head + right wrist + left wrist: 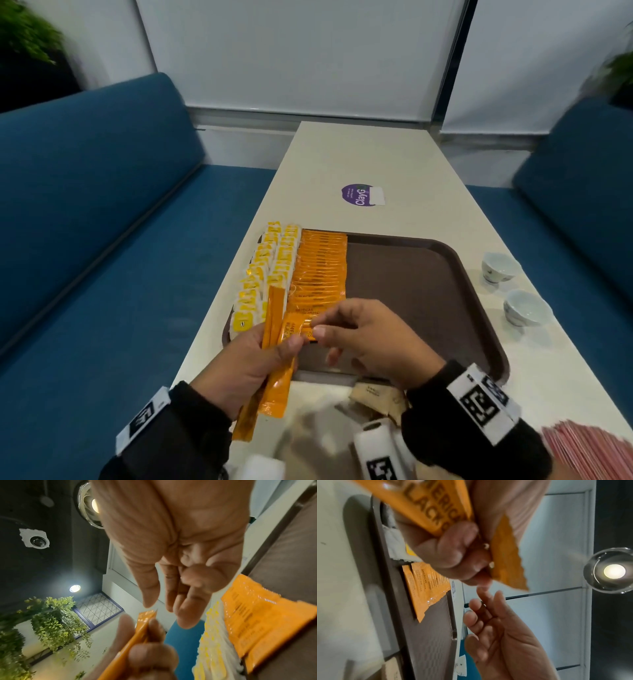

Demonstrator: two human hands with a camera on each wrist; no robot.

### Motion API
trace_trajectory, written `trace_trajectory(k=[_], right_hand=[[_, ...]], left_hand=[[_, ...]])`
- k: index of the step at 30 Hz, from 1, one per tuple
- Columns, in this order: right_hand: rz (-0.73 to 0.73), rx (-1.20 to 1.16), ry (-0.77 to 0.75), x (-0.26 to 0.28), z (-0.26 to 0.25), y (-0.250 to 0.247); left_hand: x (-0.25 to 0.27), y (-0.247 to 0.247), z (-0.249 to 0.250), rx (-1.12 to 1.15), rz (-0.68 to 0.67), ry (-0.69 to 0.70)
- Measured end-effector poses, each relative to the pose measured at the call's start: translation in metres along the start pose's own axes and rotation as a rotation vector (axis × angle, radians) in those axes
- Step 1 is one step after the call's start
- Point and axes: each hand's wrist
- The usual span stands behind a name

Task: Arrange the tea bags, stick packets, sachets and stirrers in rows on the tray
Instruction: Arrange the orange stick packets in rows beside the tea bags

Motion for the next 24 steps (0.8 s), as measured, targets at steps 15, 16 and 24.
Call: trace_trajectory(k=[15, 16, 24], right_hand=[[0.035, 0.327, 0.03, -0.007, 0.01, -0.002], [0.048, 0.449, 0.054, -0.014, 0.009, -0.014], [-0.246, 0.92, 0.354, -0.078, 0.018, -0.036]], left_hand=[[-0.002, -0.006, -0.012, 0.047, 0.35, 0.052], [-0.002, -0.012, -0.015, 0.046, 0.373, 0.044], [0.004, -0.02, -0.03, -0.013, 0.353, -0.02]])
Point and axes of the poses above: each hand's wrist, its own x-axis away from the middle knuckle, its own y-axis out of the palm, z = x × y, and after that the axes turned 2 degrees about -z, right-handed
